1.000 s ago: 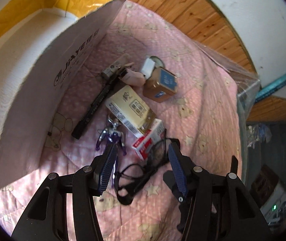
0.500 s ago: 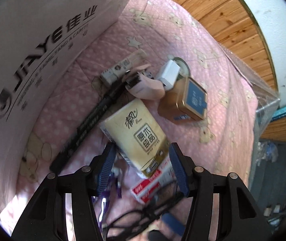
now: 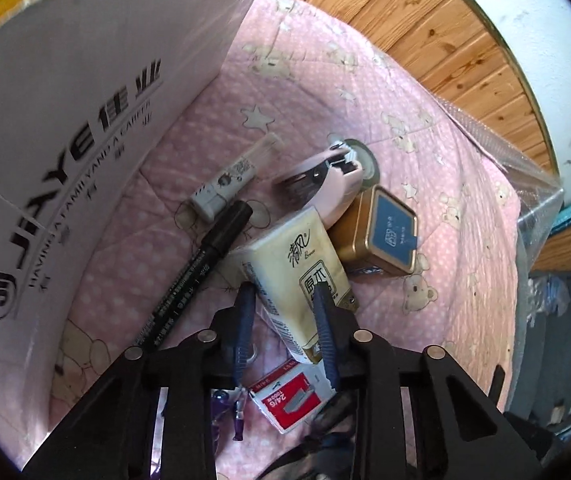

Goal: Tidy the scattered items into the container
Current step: 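Grasp the sunglasses with the right tool while the left tool grasps the cream tissue pack, then lift the sunglasses and tissue pack and carry both toward the white box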

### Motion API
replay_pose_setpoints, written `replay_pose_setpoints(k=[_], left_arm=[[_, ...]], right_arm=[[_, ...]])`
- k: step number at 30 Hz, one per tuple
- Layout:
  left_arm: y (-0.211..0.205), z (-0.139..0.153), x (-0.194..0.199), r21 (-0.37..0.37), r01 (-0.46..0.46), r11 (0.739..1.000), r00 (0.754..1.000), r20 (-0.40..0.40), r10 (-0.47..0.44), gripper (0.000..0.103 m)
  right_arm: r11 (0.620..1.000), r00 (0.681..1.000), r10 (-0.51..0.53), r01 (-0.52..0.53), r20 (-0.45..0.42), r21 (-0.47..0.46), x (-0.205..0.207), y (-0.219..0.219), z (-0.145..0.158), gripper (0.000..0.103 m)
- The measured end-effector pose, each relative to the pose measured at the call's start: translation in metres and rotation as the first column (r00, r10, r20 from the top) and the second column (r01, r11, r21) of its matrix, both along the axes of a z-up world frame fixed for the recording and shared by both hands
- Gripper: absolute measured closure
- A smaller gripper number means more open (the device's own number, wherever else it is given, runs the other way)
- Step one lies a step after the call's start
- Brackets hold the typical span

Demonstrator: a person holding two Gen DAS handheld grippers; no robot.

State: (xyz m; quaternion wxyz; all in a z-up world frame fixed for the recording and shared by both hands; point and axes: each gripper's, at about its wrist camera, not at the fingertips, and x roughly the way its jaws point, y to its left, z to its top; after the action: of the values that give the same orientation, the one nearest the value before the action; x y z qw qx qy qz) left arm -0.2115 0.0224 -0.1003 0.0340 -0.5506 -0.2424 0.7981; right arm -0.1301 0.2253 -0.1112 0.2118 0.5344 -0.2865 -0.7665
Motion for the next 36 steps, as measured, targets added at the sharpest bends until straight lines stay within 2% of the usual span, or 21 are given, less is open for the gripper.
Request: replay_pose_setpoints(k=[7,9,10,12,15,19,21,22,23,25,27,29,32,34,35,36], left_arm=[[0.027,0.014,-0.006,-0.092,0.092,0.991,0.993,-0.061,-0.098,0.073],[0.035,0.017,-0.008,-0.117,0.113,0.987,0.990,-0.075,-0.122,0.063],[0.039,0.017,-0.010,-0.123,0.122,0.985,0.989,-0.073,-0.132,0.061],[0.041,0.014,-0.016,-0.133,0.120,0.984,0.990,-0.060,-0.129,0.055],[0.039,0.002,-0.028,-0.119,0.105,0.987,0.994,-0.011,-0.107,0.053],[0.027,-0.011,-0.039,-0.041,0.062,0.997,0.997,0.040,-0.060,0.046],[0.029,-0.011,-0.045,-0.046,0.055,0.997,0.997,0.050,-0.052,0.045],[0.031,-0.010,-0.046,-0.054,0.054,0.997,0.997,0.056,-0.051,0.045],[0.034,-0.010,-0.048,-0.062,0.054,0.997,0.997,0.066,-0.050,0.042],[0.043,-0.012,-0.052,-0.099,0.075,0.992,0.994,0.092,-0.066,0.037],[0.054,-0.015,-0.060,-0.161,0.132,0.978,0.985,0.130,-0.111,0.031],[0.067,-0.016,-0.066,-0.233,0.208,0.950,0.971,0.169,-0.171,0.026],[0.081,-0.019,-0.070,-0.295,0.309,0.904,0.948,0.175,-0.266,0.027],[0.083,-0.018,-0.066,-0.328,0.349,0.878,0.936,0.159,-0.313,0.033],[0.081,-0.017,-0.063,-0.343,0.361,0.868,0.933,0.148,-0.329,0.041],[0.077,-0.016,-0.060,-0.333,0.364,0.870,0.932,0.135,-0.337,0.048]], right_arm=[[0.998,1.000,-0.017,0.017,0.002,0.060,0.004,0.011,0.004,0.084],[0.996,1.000,-0.013,0.014,-0.009,0.092,0.005,0.011,0.009,0.082],[0.995,1.000,-0.009,0.009,-0.008,0.102,0.005,0.010,0.010,0.077],[0.994,1.000,-0.014,0.014,0.003,0.111,0.004,0.012,0.009,0.069],[0.993,1.000,-0.003,0.003,-0.004,0.117,0.004,0.010,0.011,0.069],[0.990,1.000,0.005,-0.003,-0.011,0.140,0.004,0.008,0.017,0.068],[0.986,1.000,0.015,-0.012,-0.019,0.167,0.005,0.006,0.022,0.066],[0.981,1.000,0.017,-0.012,-0.024,0.194,0.006,0.005,0.025,0.055],[0.978,0.999,0.016,-0.010,-0.031,0.209,0.008,0.005,0.027,0.050],[0.977,0.999,0.022,-0.015,-0.029,0.211,0.008,0.004,0.029,0.048],[0.978,1.000,0.005,-0.002,-0.014,0.207,0.006,0.005,0.028,0.048],[0.980,1.000,0.003,-0.002,-0.008,0.201,0.003,0.005,0.028,0.048],[0.980,1.000,0.031,-0.030,-0.005,0.198,0.003,0.000,0.032,0.046],[0.978,0.999,0.053,-0.052,-0.001,0.203,0.004,-0.005,0.034,0.044],[0.975,0.998,0.064,-0.062,-0.002,0.212,0.005,-0.008,0.034,0.044],[0.971,0.997,0.074,-0.071,-0.007,0.228,0.005,-0.011,0.035,0.044]])
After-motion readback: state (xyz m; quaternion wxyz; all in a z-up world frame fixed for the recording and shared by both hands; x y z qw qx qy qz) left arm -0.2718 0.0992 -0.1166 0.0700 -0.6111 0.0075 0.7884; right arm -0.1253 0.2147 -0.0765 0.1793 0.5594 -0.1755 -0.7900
